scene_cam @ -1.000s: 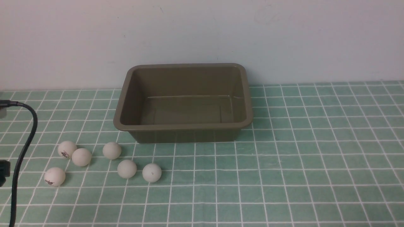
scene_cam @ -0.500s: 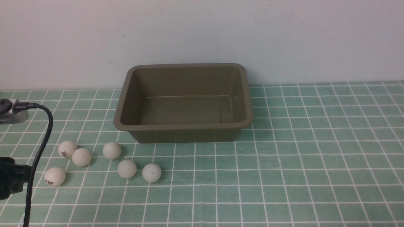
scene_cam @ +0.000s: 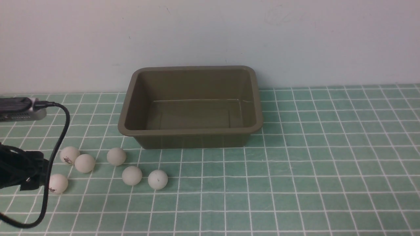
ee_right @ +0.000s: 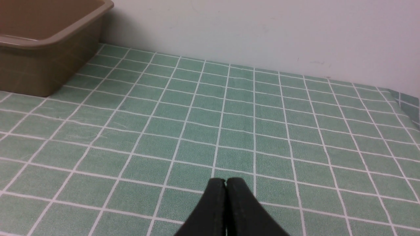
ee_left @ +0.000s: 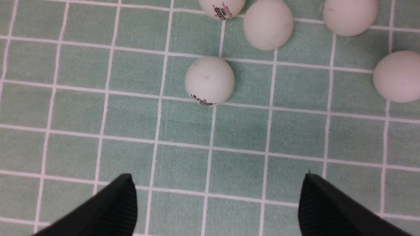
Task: Put the table tennis balls in the box on the green coffee tablecloth.
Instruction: 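Reach for and grasp a ping pong ball on the table beside the basket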
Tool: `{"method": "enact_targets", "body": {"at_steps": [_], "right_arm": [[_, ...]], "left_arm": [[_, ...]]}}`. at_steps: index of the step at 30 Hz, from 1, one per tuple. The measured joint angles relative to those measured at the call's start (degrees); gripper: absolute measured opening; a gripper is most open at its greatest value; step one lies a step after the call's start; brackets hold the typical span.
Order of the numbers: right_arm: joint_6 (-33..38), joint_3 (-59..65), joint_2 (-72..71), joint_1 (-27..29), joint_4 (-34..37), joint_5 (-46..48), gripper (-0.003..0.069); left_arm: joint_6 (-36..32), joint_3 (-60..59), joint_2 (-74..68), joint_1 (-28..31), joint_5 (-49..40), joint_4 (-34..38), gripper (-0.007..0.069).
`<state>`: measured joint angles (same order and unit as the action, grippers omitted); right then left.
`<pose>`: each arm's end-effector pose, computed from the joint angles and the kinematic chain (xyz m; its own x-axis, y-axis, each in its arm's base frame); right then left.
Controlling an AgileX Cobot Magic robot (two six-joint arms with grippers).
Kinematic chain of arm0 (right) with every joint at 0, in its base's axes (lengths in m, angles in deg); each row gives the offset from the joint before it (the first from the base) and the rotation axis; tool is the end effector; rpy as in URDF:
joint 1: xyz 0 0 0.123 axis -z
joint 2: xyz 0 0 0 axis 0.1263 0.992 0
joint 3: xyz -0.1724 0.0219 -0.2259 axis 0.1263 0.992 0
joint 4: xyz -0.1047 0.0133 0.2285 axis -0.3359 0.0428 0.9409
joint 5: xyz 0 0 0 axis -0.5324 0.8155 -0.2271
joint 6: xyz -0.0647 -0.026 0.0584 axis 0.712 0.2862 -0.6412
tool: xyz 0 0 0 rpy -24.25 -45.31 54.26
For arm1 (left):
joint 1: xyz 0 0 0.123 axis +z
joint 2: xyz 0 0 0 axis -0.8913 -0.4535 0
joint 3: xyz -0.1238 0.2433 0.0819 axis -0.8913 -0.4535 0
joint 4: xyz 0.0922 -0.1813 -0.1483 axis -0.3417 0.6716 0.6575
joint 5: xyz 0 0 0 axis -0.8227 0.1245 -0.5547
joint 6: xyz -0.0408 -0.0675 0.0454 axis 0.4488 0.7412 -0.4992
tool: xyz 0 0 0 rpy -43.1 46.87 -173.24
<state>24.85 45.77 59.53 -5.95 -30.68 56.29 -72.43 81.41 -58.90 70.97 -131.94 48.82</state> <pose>0.0520 0.0056 0.1723 -0.2889 -0.1555 -0.9446 -0.0977 0.9864 -0.1325 0.2154 0.0285 0.2600 -0.8676 -0.1391 -0.4775 -0.1457 0.9890 -0.0233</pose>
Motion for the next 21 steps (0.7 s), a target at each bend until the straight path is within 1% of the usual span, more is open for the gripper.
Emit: {"method": "enact_targets", "body": {"at_steps": [3,7,8,10,13,16,21], "right_arm": [[0.00,0.00,0.00,0.00,0.04,0.00,-0.0018],[0.00,0.00,0.00,0.00,0.04,0.00,-0.0018],[0.00,0.00,0.00,0.00,0.04,0.00,-0.0018],[0.00,0.00,0.00,0.00,0.04,0.00,-0.0018],[0.00,0.00,0.00,0.00,0.04,0.00,-0.0018],[0.00,0.00,0.00,0.00,0.04,0.00,-0.0018],[0.00,0.00,0.00,0.00,0.04,0.00,-0.0018]], "left_arm": [[-3.02,2.32,-8.28,0.00,1.31,-0.05,0.0595],[-5.88,6.98,-15.54,0.00,1.31,-0.46,0.0595],[-6.08,7.62,-16.34,0.00,1.26,-0.55,0.0595],[-6.84,13.26,-22.69,0.00,1.09,-0.73,0.0595],[-7.03,16.81,-26.94,0.00,0.61,-0.79,0.0595],[-7.26,19.82,-31.01,0.00,-1.71,-1.41,0.0595],[-7.42,20.87,-34.07,0.00,-2.74,-1.41,0.0594]]}}
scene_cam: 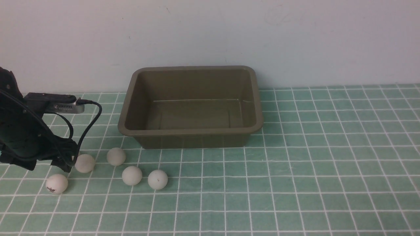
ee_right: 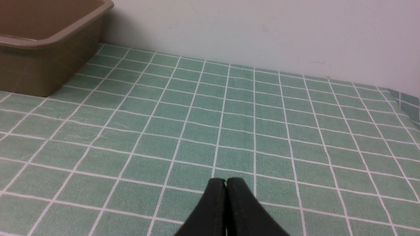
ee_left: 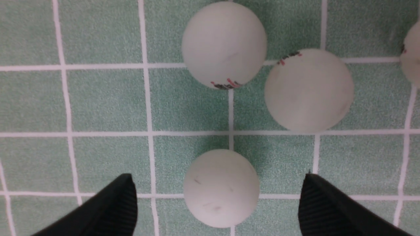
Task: Put the table tennis balls in the box on the green coffee tablecloth.
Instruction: 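Reach for and grasp a ping pong ball on the table beside the basket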
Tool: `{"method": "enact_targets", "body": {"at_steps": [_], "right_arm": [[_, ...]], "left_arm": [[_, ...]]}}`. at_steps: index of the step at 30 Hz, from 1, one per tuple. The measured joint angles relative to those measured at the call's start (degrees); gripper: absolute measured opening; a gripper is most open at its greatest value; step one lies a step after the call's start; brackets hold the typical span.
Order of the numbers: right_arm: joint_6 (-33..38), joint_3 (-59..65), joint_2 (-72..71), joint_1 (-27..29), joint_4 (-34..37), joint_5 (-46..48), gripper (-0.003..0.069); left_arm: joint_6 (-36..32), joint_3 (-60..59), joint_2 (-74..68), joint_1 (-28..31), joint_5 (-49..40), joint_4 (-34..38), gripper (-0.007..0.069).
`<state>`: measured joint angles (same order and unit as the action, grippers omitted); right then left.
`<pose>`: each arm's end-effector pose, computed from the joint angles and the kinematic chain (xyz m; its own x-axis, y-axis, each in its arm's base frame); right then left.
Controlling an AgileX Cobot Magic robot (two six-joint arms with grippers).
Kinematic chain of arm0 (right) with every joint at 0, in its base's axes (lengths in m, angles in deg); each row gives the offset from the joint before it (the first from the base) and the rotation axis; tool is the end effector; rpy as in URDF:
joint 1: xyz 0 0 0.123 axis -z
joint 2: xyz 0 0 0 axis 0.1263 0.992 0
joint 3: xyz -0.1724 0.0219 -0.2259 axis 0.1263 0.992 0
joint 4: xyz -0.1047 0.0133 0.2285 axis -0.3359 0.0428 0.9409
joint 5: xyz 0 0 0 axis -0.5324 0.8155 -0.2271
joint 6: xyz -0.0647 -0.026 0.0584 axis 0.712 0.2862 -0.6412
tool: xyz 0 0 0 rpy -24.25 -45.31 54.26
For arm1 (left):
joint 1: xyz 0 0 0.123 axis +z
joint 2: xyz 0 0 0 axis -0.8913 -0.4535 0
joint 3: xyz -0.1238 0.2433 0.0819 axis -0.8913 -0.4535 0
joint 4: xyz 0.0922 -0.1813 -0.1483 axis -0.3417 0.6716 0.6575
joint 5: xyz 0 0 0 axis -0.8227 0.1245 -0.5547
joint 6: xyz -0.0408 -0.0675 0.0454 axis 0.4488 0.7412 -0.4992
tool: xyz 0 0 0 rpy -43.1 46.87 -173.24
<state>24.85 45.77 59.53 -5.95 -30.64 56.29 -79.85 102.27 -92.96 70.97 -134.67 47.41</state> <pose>0.0520 0.0056 0.1723 -0.2889 -0.1549 -0.9448 -0.0977 0.9864 -0.1318 0.3371 0.0470 0.1891 -0.9763 -0.0057 -0.2164 -0.0120 0.9995 0.0282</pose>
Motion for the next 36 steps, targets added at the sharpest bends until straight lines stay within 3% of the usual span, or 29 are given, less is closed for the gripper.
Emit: {"method": "enact_targets", "body": {"at_steps": [25,29,34,36], "right_arm": [[0.00,0.00,0.00,0.00,0.02,0.00,-0.0018],[0.00,0.00,0.00,0.00,0.02,0.00,-0.0018],[0.00,0.00,0.00,0.00,0.02,0.00,-0.0018],[0.00,0.00,0.00,0.00,0.02,0.00,-0.0018]], "left_arm": [[0.00,0.16,-6.33,0.00,-0.89,-0.82,0.0593],[0.11,0.16,-6.67,0.00,-0.94,-0.82,0.0539],[1.67,0.16,-6.67,0.00,-0.94,-0.82,0.0348],[1.83,0.23,-6.67,0.00,-1.20,-0.88,0.0349]]}}
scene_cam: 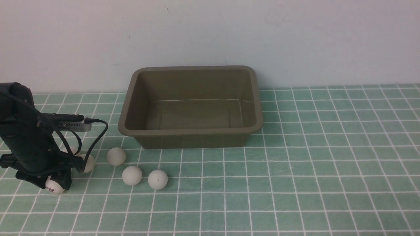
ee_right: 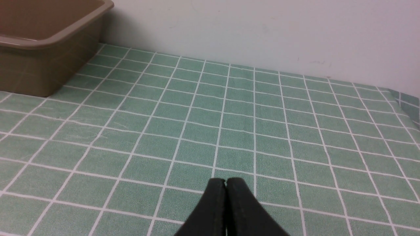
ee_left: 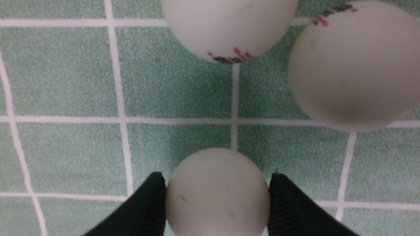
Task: Put the table tennis balls in the box on the green coffee tablecloth.
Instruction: 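Reach for and grasp a ping pong ball on the table beside the basket, then drop the ball into the bin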
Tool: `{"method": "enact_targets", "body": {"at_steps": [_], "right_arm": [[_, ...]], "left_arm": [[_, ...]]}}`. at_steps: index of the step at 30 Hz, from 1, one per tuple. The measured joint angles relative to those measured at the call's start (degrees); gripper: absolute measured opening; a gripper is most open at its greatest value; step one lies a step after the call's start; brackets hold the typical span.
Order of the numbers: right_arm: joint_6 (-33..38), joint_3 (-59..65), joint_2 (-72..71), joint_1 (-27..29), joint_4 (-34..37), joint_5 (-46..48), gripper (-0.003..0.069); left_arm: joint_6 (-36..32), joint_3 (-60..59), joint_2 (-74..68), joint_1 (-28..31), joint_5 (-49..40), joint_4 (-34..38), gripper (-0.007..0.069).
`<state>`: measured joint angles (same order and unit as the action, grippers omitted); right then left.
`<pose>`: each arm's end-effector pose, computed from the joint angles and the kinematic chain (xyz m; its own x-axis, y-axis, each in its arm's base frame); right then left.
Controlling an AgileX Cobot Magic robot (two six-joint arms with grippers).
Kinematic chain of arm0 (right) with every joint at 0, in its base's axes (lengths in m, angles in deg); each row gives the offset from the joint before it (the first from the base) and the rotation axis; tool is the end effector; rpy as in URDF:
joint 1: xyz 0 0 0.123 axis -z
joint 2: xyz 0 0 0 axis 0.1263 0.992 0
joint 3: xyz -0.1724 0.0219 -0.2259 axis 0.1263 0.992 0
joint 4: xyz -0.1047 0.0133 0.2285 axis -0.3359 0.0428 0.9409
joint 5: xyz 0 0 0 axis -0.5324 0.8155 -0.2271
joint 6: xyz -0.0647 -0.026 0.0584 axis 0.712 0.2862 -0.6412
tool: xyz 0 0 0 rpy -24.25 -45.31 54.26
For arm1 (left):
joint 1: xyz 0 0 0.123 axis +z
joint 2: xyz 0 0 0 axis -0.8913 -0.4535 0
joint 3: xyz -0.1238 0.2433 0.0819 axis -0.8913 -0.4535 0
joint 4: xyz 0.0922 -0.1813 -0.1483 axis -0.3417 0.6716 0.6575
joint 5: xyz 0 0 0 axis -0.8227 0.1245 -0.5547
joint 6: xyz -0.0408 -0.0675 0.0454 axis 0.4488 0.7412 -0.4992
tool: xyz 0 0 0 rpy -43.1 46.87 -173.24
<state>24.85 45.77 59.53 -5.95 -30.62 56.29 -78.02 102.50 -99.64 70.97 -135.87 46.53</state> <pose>0.0520 0.0057 0.1723 -0.2889 -0.1546 -0.9448 -0.0977 0.9865 -0.1315 0.3414 0.0486 0.1498 -0.9960 -0.0299 -0.0847 -0.0317 0.9993 0.0204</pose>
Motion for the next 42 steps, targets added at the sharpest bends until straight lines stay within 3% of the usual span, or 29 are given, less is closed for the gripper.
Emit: {"method": "enact_targets", "body": {"at_steps": [3,8,13,18,27,35,42], "right_arm": [[0.00,0.00,0.00,0.00,0.00,0.00,-0.0018],[0.00,0.00,0.00,0.00,0.00,0.00,-0.0018],[0.00,0.00,0.00,0.00,0.00,0.00,-0.0018],[0.00,0.00,0.00,0.00,0.00,0.00,-0.0018],[0.00,0.00,0.00,0.00,0.00,0.00,-0.0018],[0.00,0.00,0.00,0.00,0.05,0.00,-0.0018],[0.00,0.00,0.00,0.00,0.05,0.00,-0.0018]], "left_arm": [[0.12,0.89,-0.02,0.00,-2.99,-1.00,0.0352],[0.19,8.17,0.45,0.00,-17.13,-2.93,0.0352],[-0.16,18.61,2.98,-0.50,-21.99,2.26,0.0352],[-4.43,27.96,2.79,-7.69,-21.74,12.69,0.0352],[-5.46,37.99,-9.86,-21.59,-9.40,12.34,0.0352],[-7.49,43.79,-17.66,-23.26,-8.38,8.59,0.0367],[-8.29,44.29,-17.73,-23.34,-8.85,7.51,0.0540]]}}
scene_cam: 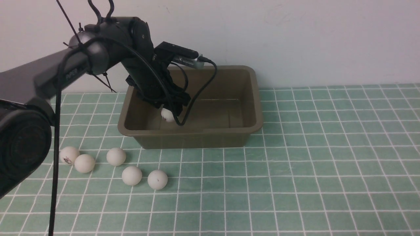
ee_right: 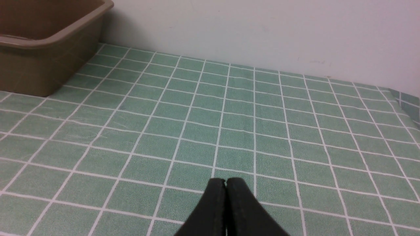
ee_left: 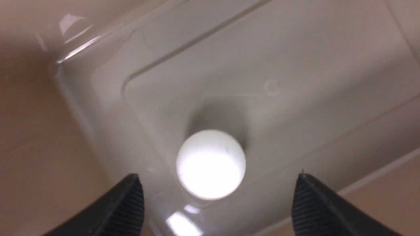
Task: Put the table tennis balls in the box on the green coffee tablecloth.
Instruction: 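Drop the ball into the bin, then reach for and grasp a ping pong ball on the table beside the basket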
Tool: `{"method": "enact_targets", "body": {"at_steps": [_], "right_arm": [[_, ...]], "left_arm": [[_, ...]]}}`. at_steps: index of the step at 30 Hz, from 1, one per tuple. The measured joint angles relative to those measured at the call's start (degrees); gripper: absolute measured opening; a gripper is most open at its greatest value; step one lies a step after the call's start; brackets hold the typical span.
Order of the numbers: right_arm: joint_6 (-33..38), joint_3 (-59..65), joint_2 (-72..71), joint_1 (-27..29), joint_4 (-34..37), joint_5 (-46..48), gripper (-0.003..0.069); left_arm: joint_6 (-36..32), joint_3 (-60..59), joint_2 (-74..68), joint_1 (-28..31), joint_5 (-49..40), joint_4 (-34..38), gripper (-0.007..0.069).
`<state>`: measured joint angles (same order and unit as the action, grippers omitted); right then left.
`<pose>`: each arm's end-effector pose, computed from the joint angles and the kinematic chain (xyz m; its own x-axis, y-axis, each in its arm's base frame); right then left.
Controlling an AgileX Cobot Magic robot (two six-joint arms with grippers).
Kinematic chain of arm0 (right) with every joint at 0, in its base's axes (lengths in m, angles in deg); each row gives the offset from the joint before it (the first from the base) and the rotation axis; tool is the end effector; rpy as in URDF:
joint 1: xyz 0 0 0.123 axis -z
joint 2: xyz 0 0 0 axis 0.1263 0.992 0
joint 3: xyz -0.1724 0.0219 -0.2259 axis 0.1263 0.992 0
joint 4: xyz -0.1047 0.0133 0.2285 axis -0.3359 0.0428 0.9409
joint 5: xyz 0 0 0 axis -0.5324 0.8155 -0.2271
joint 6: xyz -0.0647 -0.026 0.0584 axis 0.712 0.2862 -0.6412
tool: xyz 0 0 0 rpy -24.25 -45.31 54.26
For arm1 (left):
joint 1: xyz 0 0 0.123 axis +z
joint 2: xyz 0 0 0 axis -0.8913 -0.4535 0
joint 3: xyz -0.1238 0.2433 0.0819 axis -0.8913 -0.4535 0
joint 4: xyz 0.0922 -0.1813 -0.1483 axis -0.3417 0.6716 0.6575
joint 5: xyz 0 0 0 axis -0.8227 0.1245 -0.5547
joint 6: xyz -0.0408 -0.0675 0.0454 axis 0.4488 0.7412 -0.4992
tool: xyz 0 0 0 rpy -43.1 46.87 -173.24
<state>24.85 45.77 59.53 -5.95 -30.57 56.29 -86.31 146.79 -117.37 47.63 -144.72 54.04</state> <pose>0.0520 0.0057 0.1724 -0.2888 -0.1538 -0.9450 -0.0978 0.9866 -0.1306 0.4637 -0.1368 0.2150 -0.8218 0.4080 -0.3977 0.4517 0.8920 -0.0182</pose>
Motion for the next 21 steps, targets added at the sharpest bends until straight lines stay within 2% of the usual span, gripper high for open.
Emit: {"method": "enact_targets", "body": {"at_steps": [11,16,21], "right_arm": [[0.00,0.00,0.00,0.00,0.00,0.00,-0.0018],[0.00,0.00,0.00,0.00,0.00,0.00,-0.0018],[0.00,0.00,0.00,0.00,0.00,0.00,-0.0018]], "left_arm": [[0.23,0.00,7.92,2.30,-11.06,-7.90,0.0533],[1.49,-0.35,12.47,7.84,-14.20,-7.16,0.0531],[1.79,-2.69,16.18,15.68,-14.82,-3.48,0.0531]]}}
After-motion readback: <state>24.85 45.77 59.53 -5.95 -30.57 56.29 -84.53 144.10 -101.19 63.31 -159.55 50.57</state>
